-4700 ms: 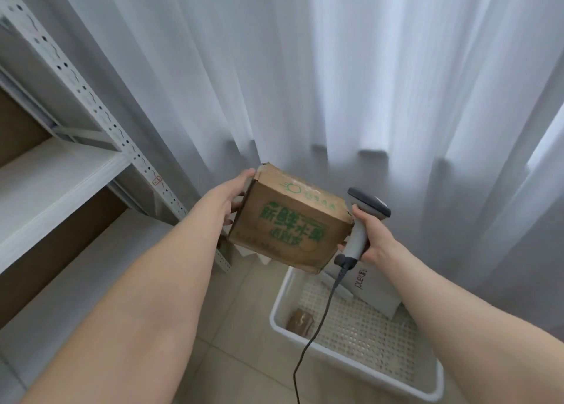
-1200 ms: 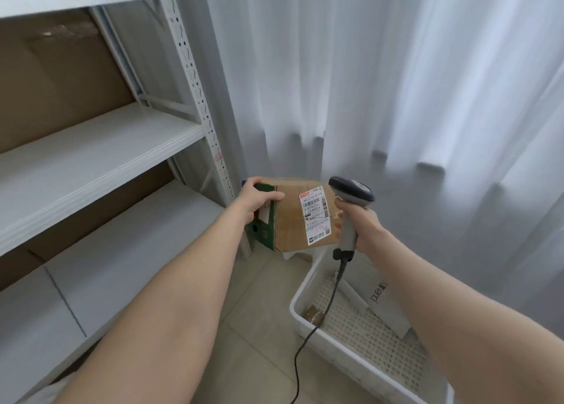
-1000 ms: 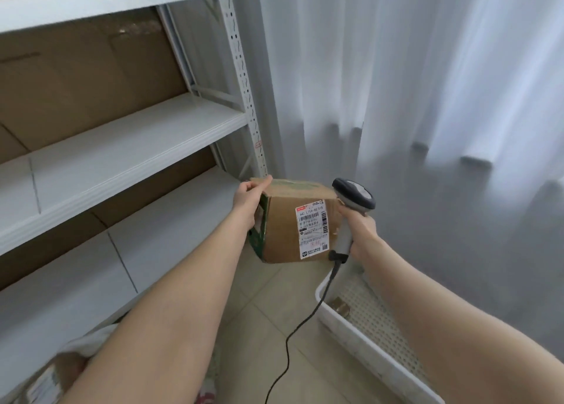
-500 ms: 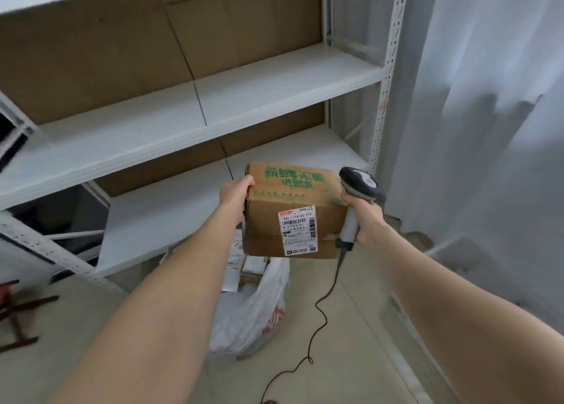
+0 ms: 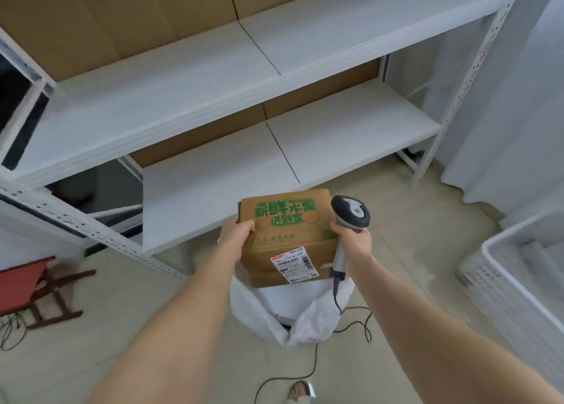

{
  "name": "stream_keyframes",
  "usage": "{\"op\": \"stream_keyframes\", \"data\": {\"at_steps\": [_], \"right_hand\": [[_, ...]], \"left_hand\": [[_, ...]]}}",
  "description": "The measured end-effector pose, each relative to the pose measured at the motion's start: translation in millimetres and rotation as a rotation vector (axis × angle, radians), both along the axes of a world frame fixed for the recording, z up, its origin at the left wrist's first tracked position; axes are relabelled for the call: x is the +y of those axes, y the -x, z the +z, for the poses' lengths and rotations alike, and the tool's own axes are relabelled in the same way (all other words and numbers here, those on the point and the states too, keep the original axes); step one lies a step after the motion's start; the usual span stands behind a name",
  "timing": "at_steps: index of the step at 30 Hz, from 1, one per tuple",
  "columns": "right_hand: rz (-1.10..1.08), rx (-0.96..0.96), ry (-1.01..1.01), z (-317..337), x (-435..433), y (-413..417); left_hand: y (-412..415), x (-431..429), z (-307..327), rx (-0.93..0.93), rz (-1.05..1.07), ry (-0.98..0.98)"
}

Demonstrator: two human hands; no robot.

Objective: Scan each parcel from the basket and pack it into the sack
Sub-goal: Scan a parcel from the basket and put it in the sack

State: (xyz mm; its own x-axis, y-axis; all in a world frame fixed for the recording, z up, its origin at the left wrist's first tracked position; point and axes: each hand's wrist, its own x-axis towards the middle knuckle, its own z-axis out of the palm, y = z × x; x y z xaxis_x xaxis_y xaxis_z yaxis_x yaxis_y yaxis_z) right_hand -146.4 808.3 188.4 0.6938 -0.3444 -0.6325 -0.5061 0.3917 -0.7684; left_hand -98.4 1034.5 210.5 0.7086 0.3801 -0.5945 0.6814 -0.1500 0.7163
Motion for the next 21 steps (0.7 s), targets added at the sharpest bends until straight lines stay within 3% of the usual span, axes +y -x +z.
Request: {"op": "stream_keyframes", "data": {"at_steps": [6,12,15,21], "right_hand": [[-0.038,0.001,0.086,-44,50,2],[-0.023,0.016,0.041,-79,69,-7],[-0.019,-0.03,0.024,-89,74,-20],[-0.01,0.088,0.312,-99,83,-45]], "left_hand": [[-3,22,-52,0.048,0.041,-0.113],[0,29,-84,0.349,-0.015,0.026],[-9,34,-101,0.318,-0.036,0.062],[-24,28,-112,0.234,0.034,0.045]]}}
